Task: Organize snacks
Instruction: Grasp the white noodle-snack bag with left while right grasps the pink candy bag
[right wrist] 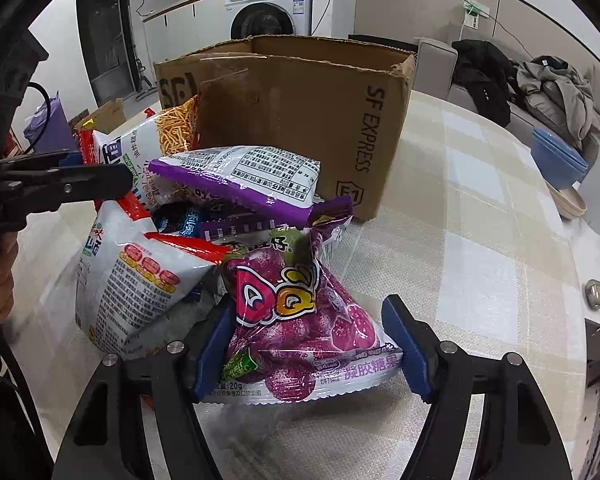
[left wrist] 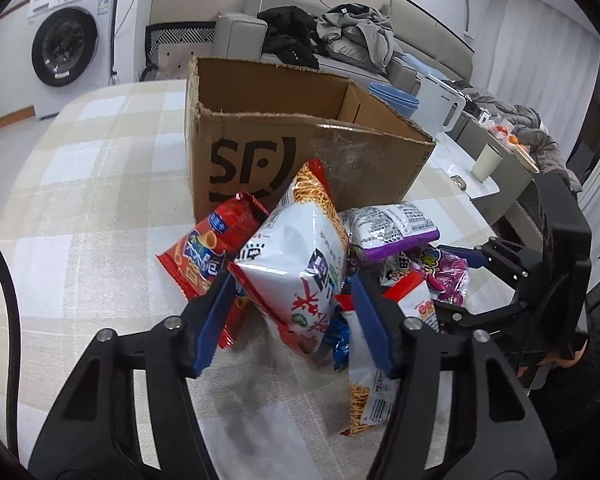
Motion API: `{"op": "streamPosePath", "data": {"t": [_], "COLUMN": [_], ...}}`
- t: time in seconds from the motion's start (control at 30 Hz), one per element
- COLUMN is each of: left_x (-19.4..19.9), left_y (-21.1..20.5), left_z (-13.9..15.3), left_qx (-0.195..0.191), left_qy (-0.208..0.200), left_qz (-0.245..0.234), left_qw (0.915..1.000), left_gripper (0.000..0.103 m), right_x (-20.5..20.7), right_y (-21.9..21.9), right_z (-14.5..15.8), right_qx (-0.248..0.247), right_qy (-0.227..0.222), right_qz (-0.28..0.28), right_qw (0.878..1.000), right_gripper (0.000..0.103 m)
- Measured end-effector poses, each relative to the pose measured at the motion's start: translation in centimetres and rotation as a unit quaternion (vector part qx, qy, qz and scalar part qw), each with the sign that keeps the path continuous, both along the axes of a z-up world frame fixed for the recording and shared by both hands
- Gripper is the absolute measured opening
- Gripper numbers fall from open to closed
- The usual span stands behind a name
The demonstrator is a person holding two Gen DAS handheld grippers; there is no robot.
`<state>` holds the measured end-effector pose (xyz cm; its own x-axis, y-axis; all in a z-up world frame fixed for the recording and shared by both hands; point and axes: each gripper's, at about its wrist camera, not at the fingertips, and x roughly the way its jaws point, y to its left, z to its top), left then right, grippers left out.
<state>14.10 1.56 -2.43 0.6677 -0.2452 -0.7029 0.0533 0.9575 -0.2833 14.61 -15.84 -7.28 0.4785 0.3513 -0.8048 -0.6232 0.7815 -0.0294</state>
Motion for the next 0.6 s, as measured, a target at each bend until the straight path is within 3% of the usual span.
{"op": "streamPosePath", "data": {"t": [0.17, 0.33, 0.6], "left_x": [0.6, 0.7, 0.7], "left_y": [0.0, -0.1, -0.5], "left_z": [-1.1, -1.3, -1.0], "left_qx": [-0.012, -0.018, -0.004], "left_qy": [0.005, -0.001, -0.01], "left_qz": [0.001, 0.007, 0.004], "left_qw": [0.9999, 0.9998, 0.9999], "left_gripper": [0.054, 0.038, 0.033], "right_x": [0.1, 0.1, -0.1], "right_y": [0.1, -0.1, -0.7], "right_z": [0.1, 0.1, 0.4], "right_qx": [0.002, 0.005, 0.001], "right_qy": [0.001, -0.002, 0.0], "right_qz": [-0.001, -0.001, 0.008], "right_qw": [1.0, 1.0, 1.0], "right_gripper": [0.074, 0.074, 0.068]}}
